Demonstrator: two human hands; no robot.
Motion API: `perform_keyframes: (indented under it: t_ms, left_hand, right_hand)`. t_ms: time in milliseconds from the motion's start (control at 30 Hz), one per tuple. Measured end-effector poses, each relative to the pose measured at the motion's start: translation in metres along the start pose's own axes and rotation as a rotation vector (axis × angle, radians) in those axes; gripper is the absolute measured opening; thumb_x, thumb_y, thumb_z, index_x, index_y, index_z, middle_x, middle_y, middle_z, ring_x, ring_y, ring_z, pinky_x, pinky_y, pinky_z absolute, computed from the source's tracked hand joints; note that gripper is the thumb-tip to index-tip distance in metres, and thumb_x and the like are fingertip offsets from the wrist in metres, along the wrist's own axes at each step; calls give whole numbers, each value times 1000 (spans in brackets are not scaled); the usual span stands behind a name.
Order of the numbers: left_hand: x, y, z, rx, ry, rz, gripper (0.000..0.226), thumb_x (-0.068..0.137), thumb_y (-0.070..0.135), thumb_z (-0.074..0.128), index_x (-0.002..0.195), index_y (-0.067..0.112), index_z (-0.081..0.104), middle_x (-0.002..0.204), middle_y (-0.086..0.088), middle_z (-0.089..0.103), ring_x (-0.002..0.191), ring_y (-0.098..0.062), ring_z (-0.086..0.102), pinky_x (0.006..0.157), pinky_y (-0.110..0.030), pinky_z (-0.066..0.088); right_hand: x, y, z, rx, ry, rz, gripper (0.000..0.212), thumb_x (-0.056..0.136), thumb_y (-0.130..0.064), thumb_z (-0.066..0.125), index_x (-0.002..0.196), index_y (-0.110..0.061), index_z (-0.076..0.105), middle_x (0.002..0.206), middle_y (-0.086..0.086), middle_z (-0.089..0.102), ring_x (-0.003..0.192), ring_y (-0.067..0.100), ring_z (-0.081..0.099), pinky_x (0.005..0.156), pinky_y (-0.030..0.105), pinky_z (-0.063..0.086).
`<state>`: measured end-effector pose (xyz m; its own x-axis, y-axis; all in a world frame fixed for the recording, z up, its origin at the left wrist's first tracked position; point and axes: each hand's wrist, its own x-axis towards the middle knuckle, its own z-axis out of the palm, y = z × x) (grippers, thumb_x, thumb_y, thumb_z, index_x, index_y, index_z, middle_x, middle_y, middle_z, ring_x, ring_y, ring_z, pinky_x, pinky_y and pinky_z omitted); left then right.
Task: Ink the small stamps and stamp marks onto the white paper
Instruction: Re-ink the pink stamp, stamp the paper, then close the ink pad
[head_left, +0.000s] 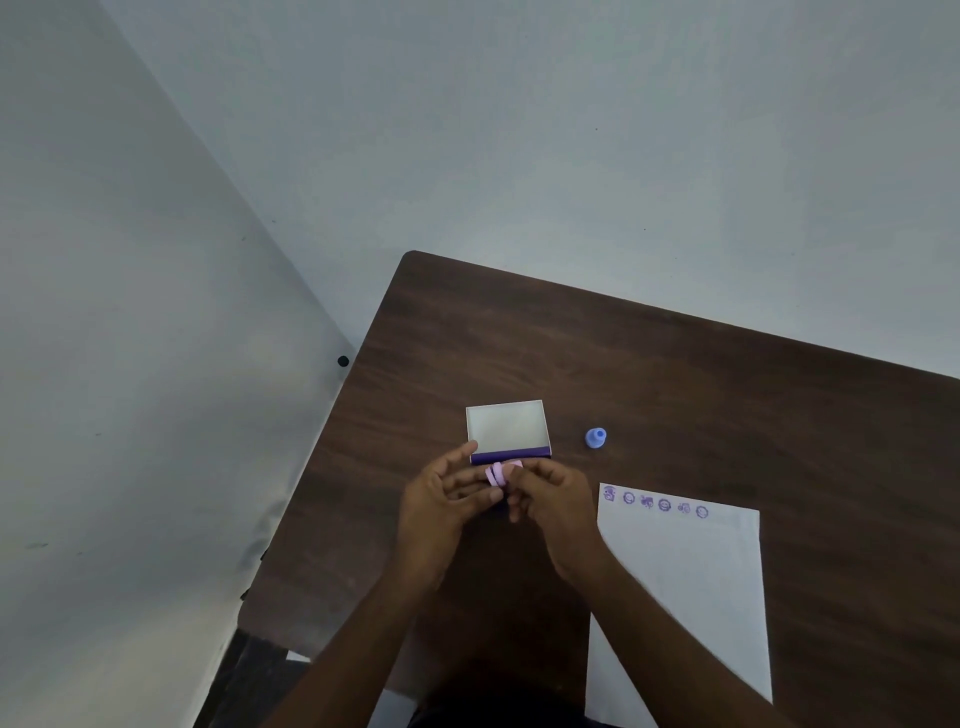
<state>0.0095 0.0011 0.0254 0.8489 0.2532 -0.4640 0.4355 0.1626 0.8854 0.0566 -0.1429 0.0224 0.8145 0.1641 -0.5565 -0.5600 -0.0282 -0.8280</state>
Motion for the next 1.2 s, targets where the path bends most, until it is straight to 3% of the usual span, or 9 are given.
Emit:
perform_keyframes:
  t_ms: [100, 200, 333, 533, 767, 900, 1067, 1200]
  left_hand:
    - [-1, 2, 1, -37, 22, 12, 42, 74, -1, 77, 114, 9, 68, 95, -1, 78, 91, -19, 74, 73, -20, 57]
    - [-2, 2, 2, 9, 12, 43, 29, 78, 3, 76, 105, 15, 74, 94, 2, 78, 91, -16, 74, 71, -17, 56]
    - [-3, 6, 2, 62, 16, 75, 29, 81, 6, 74, 108, 15, 74, 97, 7, 77, 94, -12, 72, 75, -17, 55]
    - [-5, 12, 5, 172, 57, 139, 34, 78, 5, 77, 106, 23, 72, 87, 28, 73, 86, 4, 70, 69, -7, 50]
    - [-2, 15, 8, 130, 48, 121, 33, 73, 3, 80, 105, 9, 72, 84, 12, 77, 80, -5, 73, 67, -11, 52]
    - [-1, 16, 10, 158, 14, 110, 28, 74, 3, 80, 100, 9, 73, 78, 18, 76, 76, 0, 72, 64, -8, 51]
    - [1, 17, 11, 161, 24, 114, 30, 74, 0, 78, 104, 2, 72, 90, -3, 77, 82, -12, 73, 69, -15, 54]
    - [3, 19, 10, 201, 11, 146, 33, 73, 1, 80, 105, 5, 72, 91, -3, 77, 82, -12, 73, 71, -16, 56]
  right_hand:
    - [0, -3, -1, 57, -29, -32, 12, 80, -29, 72, 84, -19, 77, 74, 18, 71, 57, 21, 57, 55, 29, 51]
    - [0, -3, -2, 64, -21, -9, 13, 77, -30, 74, 83, -19, 77, 75, 17, 71, 58, 22, 58, 56, 30, 52]
    - [2, 1, -3, 80, -1, 29, 12, 76, -30, 75, 82, -20, 77, 74, 13, 72, 60, 22, 60, 59, 32, 54]
    - [8, 7, -4, 260, 10, 149, 20, 86, -14, 66, 98, 1, 70, 78, 19, 69, 60, 22, 63, 53, 32, 52]
    - [12, 11, -4, 251, 29, 173, 15, 83, -15, 70, 93, -4, 71, 80, 17, 72, 61, 22, 65, 54, 32, 52]
    - [14, 9, -5, 251, 42, 180, 9, 82, -14, 71, 87, -7, 73, 78, 16, 73, 59, 21, 65, 53, 32, 53]
    - [11, 7, -4, 258, 10, 160, 7, 75, -18, 75, 78, -12, 76, 75, 13, 74, 60, 20, 67, 54, 31, 54]
    - [11, 4, -6, 282, -32, 156, 15, 73, -19, 76, 82, -8, 76, 76, 15, 73, 61, 21, 66, 52, 30, 53]
